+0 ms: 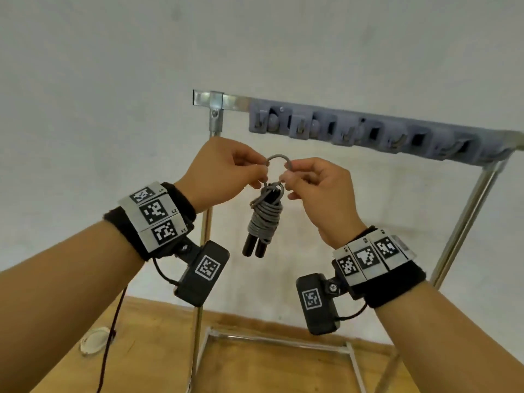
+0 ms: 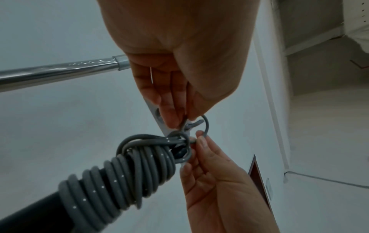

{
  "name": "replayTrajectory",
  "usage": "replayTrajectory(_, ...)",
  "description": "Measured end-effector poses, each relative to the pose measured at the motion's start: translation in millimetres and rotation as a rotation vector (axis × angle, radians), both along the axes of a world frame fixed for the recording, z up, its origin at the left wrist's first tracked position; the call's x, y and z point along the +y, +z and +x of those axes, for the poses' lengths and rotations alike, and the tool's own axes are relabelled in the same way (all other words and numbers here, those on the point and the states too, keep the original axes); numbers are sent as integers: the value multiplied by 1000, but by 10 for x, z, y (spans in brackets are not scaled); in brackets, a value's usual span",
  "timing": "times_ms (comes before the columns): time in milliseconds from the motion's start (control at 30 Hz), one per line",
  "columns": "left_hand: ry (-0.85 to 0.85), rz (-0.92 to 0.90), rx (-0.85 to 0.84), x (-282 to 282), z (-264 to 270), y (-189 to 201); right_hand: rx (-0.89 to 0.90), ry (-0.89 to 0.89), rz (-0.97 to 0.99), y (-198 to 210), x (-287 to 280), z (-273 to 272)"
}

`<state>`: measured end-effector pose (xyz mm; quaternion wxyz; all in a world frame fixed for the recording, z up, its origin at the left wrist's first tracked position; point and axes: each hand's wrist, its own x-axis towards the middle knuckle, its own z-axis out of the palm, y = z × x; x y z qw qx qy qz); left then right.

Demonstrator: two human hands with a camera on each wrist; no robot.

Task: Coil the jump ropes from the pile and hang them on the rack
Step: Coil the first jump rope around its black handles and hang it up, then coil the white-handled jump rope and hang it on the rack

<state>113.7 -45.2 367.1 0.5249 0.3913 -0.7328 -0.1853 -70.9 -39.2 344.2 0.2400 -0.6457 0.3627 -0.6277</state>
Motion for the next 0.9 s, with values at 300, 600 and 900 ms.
replayTrajectory(300, 152, -204, 184, -335, -6, 541, 177, -189, -136, 732, -499, 371)
replayTrajectory(600, 177, -41, 67, -633, 36, 336, 337, -321, -66, 576, -704, 432)
replayTrajectory(900, 259, -81, -12, -73, 12, -57, 356, -216, -9, 229, -117, 135)
